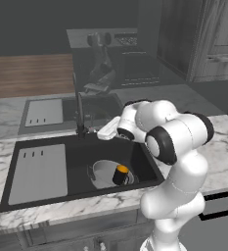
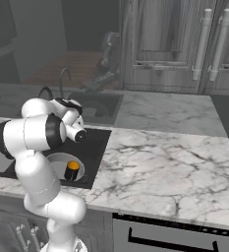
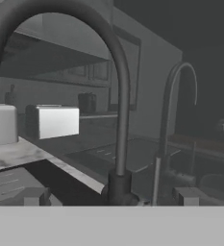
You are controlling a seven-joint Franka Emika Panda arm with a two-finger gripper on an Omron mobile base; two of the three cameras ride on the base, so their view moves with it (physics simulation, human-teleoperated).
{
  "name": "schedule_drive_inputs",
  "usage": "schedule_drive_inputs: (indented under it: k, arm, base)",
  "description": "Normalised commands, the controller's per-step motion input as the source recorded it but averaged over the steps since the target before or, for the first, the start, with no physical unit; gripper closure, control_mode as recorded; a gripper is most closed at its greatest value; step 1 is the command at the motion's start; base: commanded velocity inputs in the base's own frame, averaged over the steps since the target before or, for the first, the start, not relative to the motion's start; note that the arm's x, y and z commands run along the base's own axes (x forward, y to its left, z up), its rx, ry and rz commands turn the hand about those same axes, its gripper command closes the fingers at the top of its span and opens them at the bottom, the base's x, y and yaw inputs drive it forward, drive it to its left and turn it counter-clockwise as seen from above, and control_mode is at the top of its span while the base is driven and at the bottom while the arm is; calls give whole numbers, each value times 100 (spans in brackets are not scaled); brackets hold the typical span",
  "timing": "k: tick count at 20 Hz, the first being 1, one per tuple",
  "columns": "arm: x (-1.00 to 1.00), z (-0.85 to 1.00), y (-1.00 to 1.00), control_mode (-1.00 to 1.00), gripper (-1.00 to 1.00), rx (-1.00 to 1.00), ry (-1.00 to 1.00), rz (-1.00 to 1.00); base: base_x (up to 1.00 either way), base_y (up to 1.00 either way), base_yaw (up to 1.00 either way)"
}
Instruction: Pick the pot and mug and place them in the sink. Then turn on the water.
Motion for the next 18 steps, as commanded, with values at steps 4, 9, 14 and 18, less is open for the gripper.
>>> schedule_drive_inputs:
  k: [4, 9, 14, 18]
  arm:
    - [13, 0, 9, -100, -100, 0, 0, 0]
    - [21, 0, 1, -100, -100, 0, 0, 0]
    - [20, -2, 0, -100, -100, 0, 0, -6]
    - [13, -6, 4, -100, -100, 0, 0, -6]
  base:
    - [0, 0, 0]
    - [0, 0, 0]
    - [0, 0, 0]
    - [0, 0, 0]
